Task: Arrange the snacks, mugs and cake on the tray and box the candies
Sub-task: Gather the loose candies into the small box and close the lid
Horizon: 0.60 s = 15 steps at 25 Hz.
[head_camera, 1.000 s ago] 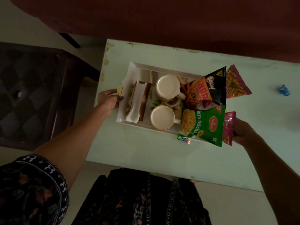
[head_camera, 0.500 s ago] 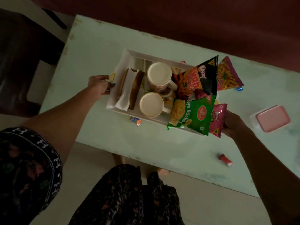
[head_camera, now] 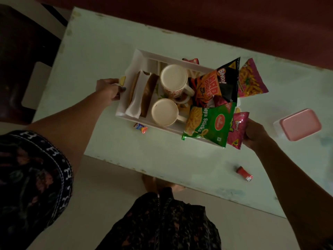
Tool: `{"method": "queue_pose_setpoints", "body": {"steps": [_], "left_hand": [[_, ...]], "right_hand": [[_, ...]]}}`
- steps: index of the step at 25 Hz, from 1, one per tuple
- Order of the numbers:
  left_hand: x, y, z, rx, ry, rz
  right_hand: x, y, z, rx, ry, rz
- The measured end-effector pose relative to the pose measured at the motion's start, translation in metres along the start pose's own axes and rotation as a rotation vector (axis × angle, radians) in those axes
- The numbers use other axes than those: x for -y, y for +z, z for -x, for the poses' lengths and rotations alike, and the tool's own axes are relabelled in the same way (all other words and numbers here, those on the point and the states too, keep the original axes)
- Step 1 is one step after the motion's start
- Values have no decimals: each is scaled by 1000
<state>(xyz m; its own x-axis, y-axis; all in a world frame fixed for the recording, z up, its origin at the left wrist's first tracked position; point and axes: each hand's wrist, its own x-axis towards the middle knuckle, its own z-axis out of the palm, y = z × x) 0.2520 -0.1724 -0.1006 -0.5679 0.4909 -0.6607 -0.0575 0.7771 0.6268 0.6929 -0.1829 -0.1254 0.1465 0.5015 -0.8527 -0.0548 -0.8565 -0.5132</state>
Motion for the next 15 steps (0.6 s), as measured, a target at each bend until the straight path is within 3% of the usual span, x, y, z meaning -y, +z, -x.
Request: {"method": "queue_pose_setpoints", "body": {"steps": [11, 15], "left_hand": [[5, 0, -9, 11, -8, -24], [3, -4, 3, -156, 59, -153]], "right_hand": [[2, -1, -4, 5, 51, 73], [7, -2, 20, -136, 42, 34]]}}
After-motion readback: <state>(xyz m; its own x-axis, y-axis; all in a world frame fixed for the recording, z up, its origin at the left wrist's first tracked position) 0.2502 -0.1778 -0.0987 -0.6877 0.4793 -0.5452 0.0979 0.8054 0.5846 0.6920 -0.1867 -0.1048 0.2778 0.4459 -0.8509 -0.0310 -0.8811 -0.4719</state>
